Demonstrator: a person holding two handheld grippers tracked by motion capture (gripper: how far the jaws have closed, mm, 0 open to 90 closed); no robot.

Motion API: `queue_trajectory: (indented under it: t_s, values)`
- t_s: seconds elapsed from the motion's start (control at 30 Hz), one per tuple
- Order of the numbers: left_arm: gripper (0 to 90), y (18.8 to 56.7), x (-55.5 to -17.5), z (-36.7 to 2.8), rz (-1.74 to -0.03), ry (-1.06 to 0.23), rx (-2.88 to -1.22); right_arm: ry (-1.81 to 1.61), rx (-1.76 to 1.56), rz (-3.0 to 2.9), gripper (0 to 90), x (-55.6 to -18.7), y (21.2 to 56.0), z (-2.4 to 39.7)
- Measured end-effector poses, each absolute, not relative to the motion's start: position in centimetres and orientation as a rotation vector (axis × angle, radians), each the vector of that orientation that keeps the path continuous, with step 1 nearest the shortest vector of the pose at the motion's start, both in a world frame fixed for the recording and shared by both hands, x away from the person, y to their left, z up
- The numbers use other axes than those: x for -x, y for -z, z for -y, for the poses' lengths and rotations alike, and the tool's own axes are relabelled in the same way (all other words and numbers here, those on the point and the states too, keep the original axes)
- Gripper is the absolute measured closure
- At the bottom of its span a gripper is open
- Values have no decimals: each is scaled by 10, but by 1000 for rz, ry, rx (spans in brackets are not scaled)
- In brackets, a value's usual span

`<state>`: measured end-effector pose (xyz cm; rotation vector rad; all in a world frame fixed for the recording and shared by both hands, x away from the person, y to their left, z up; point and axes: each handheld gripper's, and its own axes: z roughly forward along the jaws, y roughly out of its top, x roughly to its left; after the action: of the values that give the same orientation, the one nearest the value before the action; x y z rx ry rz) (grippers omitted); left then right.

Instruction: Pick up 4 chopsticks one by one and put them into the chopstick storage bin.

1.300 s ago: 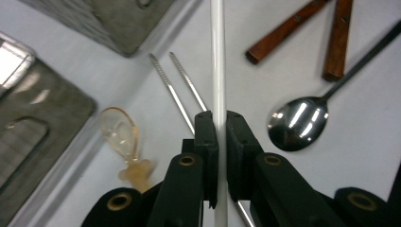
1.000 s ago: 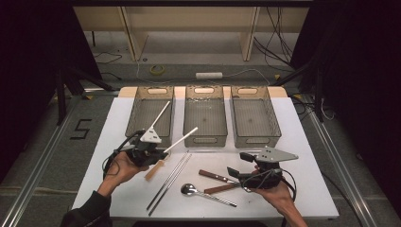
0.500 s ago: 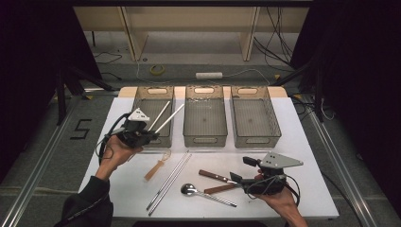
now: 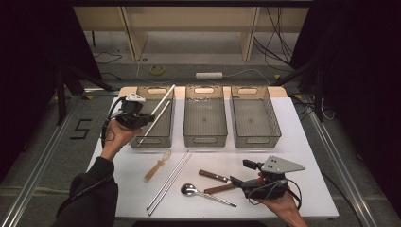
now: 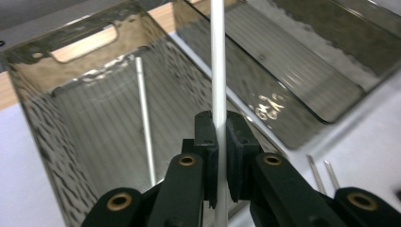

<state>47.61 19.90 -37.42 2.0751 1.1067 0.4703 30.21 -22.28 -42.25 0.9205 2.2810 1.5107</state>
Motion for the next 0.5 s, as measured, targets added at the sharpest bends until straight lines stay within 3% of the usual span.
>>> queue_trajectory:
  t_s: [0.5]
  values:
    - [840,383,-517,-210,-1214,-502,-2022,-1521,-904,-2301,258,-299,423,221]
